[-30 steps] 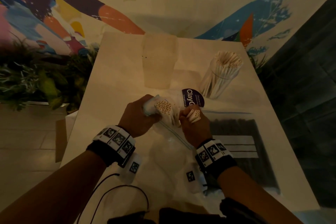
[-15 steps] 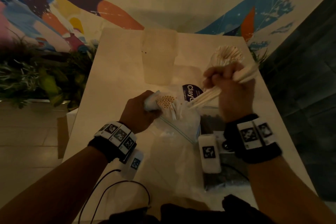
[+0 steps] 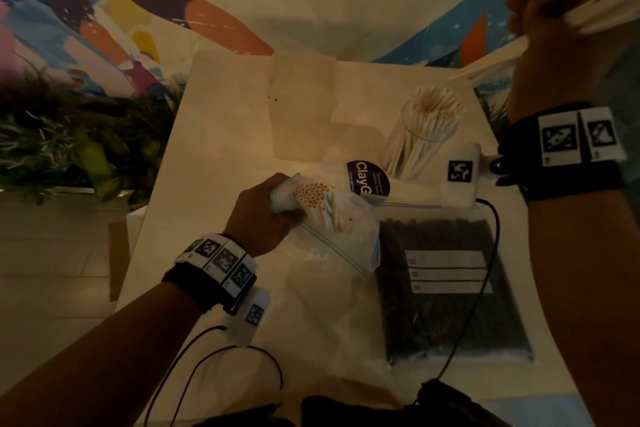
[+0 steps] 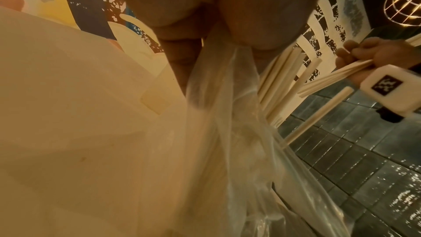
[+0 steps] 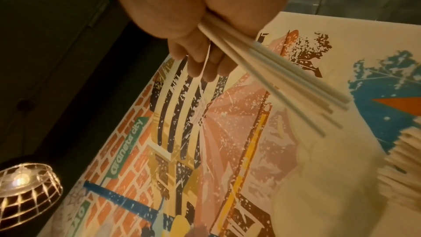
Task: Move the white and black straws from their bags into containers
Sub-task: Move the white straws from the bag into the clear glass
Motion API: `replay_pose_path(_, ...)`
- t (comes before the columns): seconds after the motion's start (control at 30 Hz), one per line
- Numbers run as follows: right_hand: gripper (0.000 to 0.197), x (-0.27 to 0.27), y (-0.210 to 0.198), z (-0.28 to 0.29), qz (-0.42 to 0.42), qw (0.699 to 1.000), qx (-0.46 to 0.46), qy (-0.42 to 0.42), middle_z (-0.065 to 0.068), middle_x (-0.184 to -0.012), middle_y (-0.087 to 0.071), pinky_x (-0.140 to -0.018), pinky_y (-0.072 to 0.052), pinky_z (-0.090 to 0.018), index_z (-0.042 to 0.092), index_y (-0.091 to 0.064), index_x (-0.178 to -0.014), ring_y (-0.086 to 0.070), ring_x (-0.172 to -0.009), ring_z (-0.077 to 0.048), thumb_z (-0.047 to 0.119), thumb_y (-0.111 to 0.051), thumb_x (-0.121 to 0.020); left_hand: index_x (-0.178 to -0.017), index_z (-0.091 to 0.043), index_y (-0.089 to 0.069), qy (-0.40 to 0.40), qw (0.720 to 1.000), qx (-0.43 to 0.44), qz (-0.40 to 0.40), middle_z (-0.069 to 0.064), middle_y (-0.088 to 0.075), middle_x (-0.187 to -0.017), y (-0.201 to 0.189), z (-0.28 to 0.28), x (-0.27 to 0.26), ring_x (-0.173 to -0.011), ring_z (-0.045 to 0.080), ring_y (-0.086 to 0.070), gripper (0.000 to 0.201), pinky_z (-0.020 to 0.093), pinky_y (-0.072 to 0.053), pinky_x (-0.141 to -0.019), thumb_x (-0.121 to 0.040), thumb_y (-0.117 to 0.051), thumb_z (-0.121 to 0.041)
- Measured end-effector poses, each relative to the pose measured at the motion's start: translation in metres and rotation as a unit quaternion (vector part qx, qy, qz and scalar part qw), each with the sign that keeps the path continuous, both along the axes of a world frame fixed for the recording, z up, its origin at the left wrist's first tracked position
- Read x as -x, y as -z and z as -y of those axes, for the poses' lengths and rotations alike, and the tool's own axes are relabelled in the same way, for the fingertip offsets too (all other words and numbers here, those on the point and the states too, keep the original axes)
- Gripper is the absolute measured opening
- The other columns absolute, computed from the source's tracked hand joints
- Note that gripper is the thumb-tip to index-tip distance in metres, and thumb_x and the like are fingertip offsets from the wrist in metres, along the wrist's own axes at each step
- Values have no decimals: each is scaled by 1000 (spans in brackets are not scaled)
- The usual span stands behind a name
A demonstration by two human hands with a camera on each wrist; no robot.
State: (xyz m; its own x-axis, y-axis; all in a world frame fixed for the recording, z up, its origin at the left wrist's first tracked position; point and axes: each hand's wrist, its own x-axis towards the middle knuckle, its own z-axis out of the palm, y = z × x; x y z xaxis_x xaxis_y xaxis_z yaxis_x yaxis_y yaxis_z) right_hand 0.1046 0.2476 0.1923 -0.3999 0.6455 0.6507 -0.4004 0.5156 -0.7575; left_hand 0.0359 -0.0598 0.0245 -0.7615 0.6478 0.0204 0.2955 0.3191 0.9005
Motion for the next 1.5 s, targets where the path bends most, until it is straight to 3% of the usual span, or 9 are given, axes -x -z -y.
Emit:
replay_pose_path(0.17, 8, 22, 14, -15, 46, 998, 18, 40, -17, -86, -66, -69, -50, -29, 5, -61, -77, -61, -75, -20, 1, -54, -76, -104, -31, -60, -13, 1000, -4, 25, 4, -66, -100, -4, -2, -1, -98, 28, -62, 37, 40, -50, -83, -71, -75, -24)
replay_pose_path(0.33, 19, 41, 48, -34, 148, 986, 54, 51, -3, -66, -62, -67, -51, -29, 16, -61, -65, -61, -63, -10, 2, -51, -73, -101, -26, -64, -20, 1000, 2, 14, 3, -68, -97, -5, -2, -1, -91, 23, -62, 36, 41, -51, -78, -66, -69, -33)
replay_pose_path(0.6, 43, 38, 70, -46, 196, 959, 8, 203, 0, -96, -64, -70, -41, -5, 6, -62, -111, -57, -85, -7, 37, -56, -81, -100, -27, -63, -26, 1000, 10, 4, 0, -68, -93, -3, 0, 1, -88, 21, -63, 35, 35, -50, -74, -65, -69, -33)
replay_pose_path(0.83, 83, 41, 91, -52, 484, 849, 19, 210, -16, -137, -48, -103, -39, -43, 12, -40, -138, -48, -123, -34, 73, -30, -83, -101, -27, -63, -44, 999, 5, 24, 2, -68, -96, -4, -2, 3, -92, 24, -64, 34, 38, -50, -78, -73, -79, -16)
replay_pose_path(1.03, 90, 43, 81, -53, 204, 945, -72, 244, -12, -151, -30, -110, -35, -38, 6, -23, -146, -34, -137, -22, 62, -54, -83, -91, -36, -62, -34, 999, 13, 22, -2, -70, -89, -1, 2, 0, -83, 16, -65, 28, 38, -52, -71, -65, -73, -32)
replay_pose_path(1.13, 77, 48, 80, -50, 286, 928, -117, 208, -14, -151, -28, -112, -31, -33, 7, -23, -147, -31, -139, -26, 48, -55, -89, -94, -30, -64, -35, 999, 12, 9, -2, -70, -90, -1, 2, -1, -84, 16, -65, 31, 39, -53, -72, -64, -72, -32)
replay_pose_path(1.27, 87, 53, 95, -57, 545, 817, -107, 157, -15, -152, -27, -111, -27, -53, 20, -20, -147, -29, -138, -36, 65, -53, -81, -98, -26, -65, -28, 999, 16, -2, 0, -70, -92, -2, 0, -1, -86, 18, -65, 35, 38, -52, -73, -64, -71, -33)
replay_pose_path(1.4, 101, 56, 89, -55, 357, 904, -124, 202, -12, -157, -15, -110, -31, -52, 20, -10, -150, -21, -142, -31, 66, -59, -74, -96, -32, -62, -33, 999, 22, -1, -6, -68, -90, -2, 1, 0, -87, 14, -64, 33, 34, -52, -75, -64, -70, -32)
replay_pose_path(1.5, 83, 59, 81, -43, 278, 908, -206, 236, -17, -157, -13, -116, -24, -44, 17, -16, -150, -14, -145, -31, 59, -49, -87, -96, -36, -60, -25, 999, 23, -2, -7, -67, -90, -1, 1, 1, -88, 15, -63, 33, 35, -52, -77, -65, -70, -32)
